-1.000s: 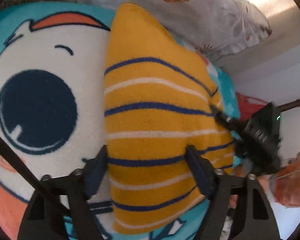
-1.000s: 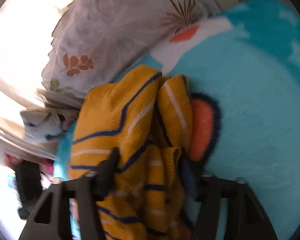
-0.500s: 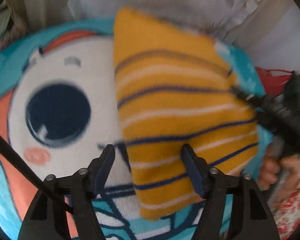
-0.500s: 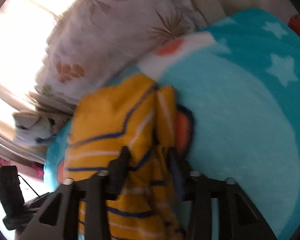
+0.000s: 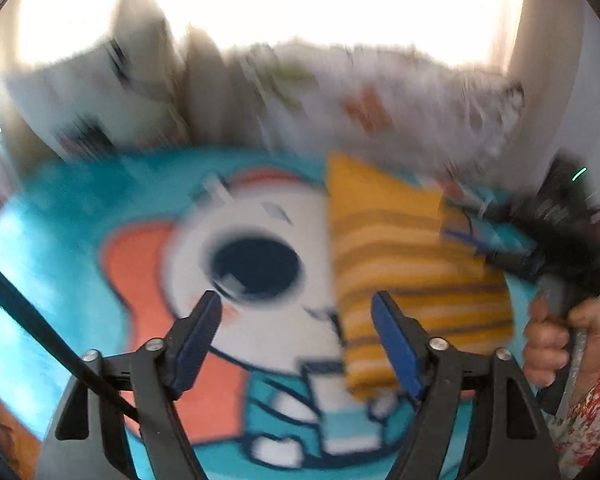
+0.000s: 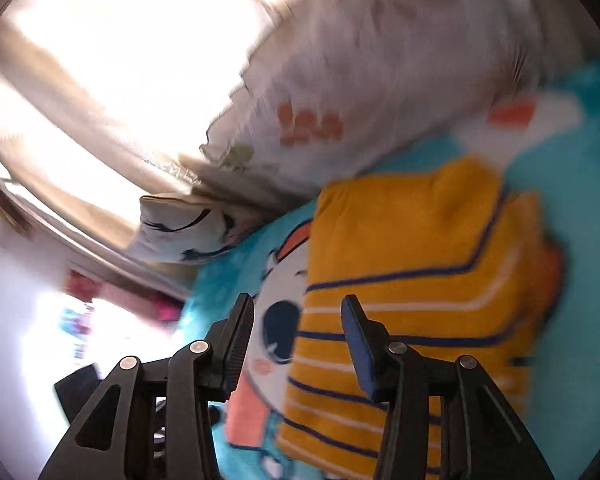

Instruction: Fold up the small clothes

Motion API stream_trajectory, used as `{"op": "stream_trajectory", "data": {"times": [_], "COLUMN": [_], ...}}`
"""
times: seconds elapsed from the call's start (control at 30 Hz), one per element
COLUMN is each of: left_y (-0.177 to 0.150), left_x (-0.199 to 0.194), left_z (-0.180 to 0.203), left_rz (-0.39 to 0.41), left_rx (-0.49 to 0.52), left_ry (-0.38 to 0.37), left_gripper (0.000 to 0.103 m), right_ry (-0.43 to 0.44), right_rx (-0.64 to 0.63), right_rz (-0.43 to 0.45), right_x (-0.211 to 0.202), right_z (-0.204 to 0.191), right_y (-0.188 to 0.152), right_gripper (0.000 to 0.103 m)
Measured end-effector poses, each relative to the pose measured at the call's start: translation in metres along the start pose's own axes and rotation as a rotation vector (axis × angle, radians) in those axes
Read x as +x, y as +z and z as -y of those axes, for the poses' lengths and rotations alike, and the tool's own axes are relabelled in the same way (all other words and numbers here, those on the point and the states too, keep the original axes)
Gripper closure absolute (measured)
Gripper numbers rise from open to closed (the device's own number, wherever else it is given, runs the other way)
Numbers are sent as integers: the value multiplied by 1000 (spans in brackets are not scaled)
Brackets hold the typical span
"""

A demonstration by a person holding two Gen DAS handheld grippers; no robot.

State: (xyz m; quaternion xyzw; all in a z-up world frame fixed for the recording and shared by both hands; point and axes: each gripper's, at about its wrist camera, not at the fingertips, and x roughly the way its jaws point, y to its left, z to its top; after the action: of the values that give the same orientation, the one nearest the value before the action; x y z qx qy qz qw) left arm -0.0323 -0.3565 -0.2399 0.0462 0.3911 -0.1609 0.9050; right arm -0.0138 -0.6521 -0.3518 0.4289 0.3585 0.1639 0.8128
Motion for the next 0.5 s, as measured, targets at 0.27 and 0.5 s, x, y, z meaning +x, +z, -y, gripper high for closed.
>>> {"op": "stream_trajectory", "data": {"times": [0.27, 0.5], "left_y": [19, 26], "left_x": [-95, -89], "left_z": [2, -3], "left_rz": [462, 295], "left_rx": [-2, -40], "left_ry": [219, 22], "left_gripper": [0, 0], "right_ry": [10, -103], "right_rx": [56, -117], "right_rz": [-178, -195], "right_x": [10, -18], "right_z": [38, 3], "right_y": [-57, -84], "right_gripper": [73, 68]}}
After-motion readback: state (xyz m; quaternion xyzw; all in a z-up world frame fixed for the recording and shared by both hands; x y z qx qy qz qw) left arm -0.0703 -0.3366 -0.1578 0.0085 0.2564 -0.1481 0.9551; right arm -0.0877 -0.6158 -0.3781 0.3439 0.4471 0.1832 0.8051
